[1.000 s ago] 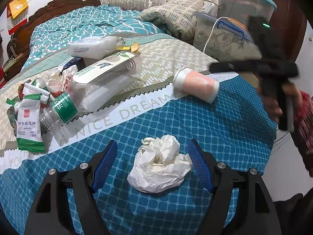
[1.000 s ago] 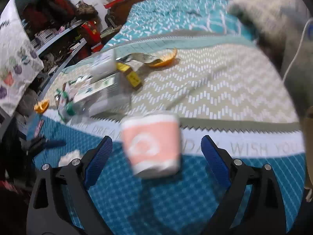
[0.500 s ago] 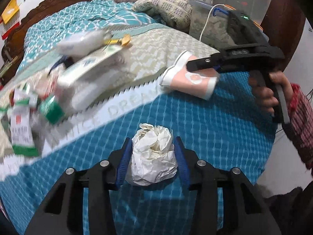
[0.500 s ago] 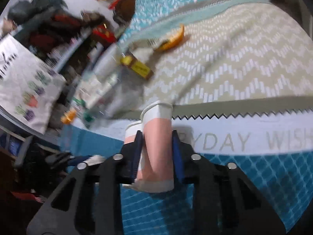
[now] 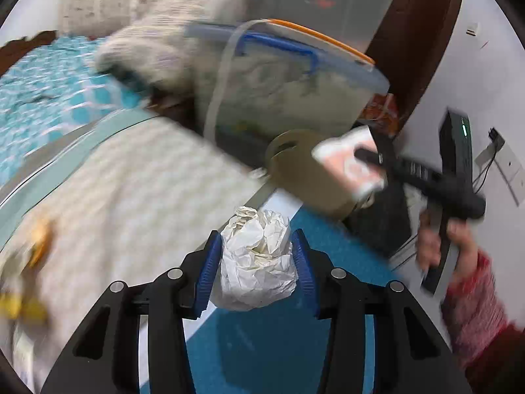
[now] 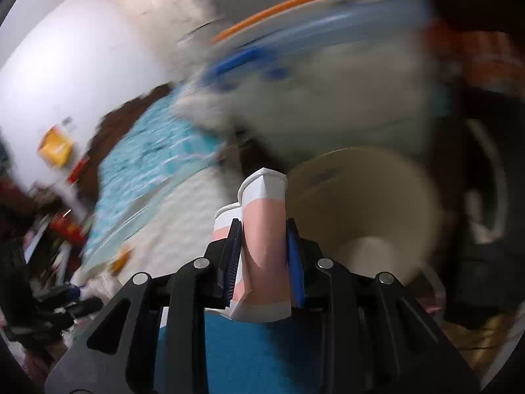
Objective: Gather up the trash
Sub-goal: 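Carry tissue and cup to the beige bin and open both grippers over it, then return both grippers from the bin to the trash pile on the bed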
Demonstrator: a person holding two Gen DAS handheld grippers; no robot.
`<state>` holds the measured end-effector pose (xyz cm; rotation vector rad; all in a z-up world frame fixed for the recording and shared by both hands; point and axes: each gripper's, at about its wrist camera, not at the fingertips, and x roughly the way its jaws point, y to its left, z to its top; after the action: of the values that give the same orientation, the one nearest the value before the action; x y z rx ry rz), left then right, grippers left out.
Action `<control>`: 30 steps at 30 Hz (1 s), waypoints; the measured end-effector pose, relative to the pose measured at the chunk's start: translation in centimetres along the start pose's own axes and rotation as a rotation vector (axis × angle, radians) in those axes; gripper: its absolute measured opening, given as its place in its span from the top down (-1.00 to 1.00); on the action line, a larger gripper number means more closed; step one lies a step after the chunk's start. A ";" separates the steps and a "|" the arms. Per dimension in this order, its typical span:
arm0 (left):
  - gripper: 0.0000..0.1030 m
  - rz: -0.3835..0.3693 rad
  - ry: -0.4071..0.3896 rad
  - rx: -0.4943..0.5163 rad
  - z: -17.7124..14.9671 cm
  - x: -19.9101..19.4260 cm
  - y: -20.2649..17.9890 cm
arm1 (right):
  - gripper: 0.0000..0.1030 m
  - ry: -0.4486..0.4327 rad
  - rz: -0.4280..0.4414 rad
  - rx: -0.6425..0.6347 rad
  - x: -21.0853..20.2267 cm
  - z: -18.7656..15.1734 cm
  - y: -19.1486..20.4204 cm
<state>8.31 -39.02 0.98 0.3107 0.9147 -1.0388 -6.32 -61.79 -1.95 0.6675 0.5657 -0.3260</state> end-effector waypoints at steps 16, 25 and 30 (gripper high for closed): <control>-0.27 -0.025 0.050 -0.018 7.6 11.4 -4.3 | -0.35 -0.073 -0.065 0.061 0.6 1.2 -5.6; -0.36 0.286 -0.202 -0.001 -0.9 -0.9 -0.4 | -0.38 -0.170 0.021 -0.091 -3.7 -4.3 5.5; -0.36 0.452 -0.227 -0.097 -7.4 -6.8 3.6 | -0.64 -0.195 0.069 -0.172 -4.8 -9.5 12.9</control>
<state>6.33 -28.50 1.07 0.2940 0.6472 -0.5958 -7.95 -45.42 1.12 0.4821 0.3784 -0.2706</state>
